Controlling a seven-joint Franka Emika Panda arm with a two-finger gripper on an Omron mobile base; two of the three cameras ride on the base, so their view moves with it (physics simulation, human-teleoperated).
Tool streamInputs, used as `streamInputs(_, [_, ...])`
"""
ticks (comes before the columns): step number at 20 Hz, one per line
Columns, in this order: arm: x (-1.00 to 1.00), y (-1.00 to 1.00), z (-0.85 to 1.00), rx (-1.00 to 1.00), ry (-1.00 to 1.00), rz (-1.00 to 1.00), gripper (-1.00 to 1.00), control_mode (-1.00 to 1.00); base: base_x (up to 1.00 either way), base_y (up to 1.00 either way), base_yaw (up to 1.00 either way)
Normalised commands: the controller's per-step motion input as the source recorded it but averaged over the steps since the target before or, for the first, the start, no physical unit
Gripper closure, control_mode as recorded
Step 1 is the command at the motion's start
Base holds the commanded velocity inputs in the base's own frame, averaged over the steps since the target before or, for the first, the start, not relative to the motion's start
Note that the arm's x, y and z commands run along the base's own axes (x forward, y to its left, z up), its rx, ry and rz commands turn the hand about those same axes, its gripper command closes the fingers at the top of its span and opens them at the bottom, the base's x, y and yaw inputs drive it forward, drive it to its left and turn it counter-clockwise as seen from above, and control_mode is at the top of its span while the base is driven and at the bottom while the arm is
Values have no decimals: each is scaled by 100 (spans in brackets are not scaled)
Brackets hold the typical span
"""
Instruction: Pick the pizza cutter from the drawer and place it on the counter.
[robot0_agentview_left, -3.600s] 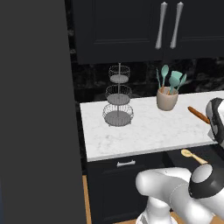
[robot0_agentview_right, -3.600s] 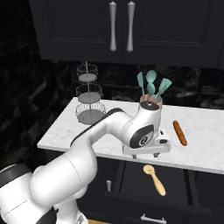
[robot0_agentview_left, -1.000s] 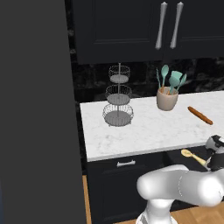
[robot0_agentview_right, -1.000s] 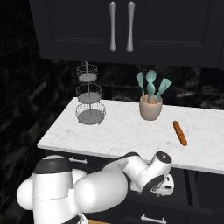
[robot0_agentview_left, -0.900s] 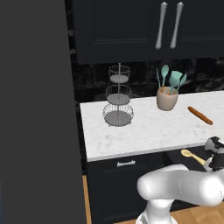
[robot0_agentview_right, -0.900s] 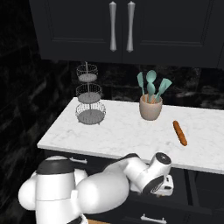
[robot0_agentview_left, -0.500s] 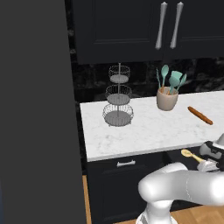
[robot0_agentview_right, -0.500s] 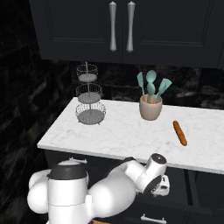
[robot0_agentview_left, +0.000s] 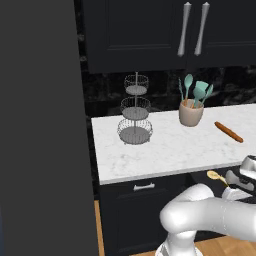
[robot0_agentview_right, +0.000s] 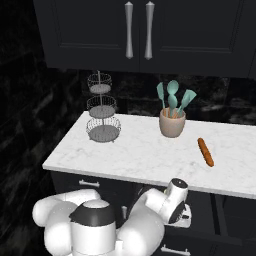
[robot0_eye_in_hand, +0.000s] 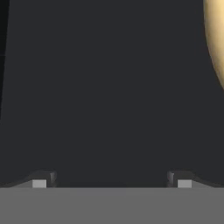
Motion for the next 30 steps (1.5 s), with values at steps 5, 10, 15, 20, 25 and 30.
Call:
streamInputs(5, [-62, -8, -8, 0, 17, 1, -100, -100, 0, 0, 0])
streamInputs(10, [-100, -30, 6, -1, 11, 0, -100, -100, 0, 0, 0])
streamInputs(15, [-100, -47, 19, -1, 8, 0, -100, -100, 0, 0, 0])
streamInputs(20, [-93, -25, 53, -3, 7, 0, -100, -100, 0, 0, 0])
streamInputs(25, [0, 0, 98, -1, -4, 2, -100, -100, 0, 0, 0])
streamInputs(30, [31, 2, 72, 0, -28, 11, -100, -100, 0, 0, 0])
